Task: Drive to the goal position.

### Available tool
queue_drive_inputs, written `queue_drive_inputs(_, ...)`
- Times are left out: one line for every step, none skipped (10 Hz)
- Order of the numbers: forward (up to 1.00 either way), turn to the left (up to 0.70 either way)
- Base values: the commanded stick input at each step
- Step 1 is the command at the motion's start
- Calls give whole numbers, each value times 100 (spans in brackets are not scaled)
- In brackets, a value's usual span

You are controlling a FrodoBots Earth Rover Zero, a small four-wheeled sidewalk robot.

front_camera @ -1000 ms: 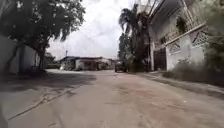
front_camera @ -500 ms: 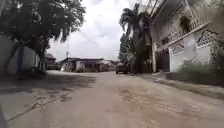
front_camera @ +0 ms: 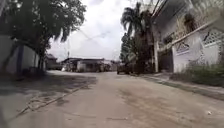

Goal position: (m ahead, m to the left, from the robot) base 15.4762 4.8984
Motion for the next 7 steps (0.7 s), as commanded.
queue_drive_inputs(50, 1)
queue_drive_inputs(50, 1)
queue_drive_inputs(50, 1)
queue_drive_inputs(50, 1)
queue_drive_inputs(50, 1)
queue_drive_inputs(50, 1)
queue_drive_inputs(50, 1)
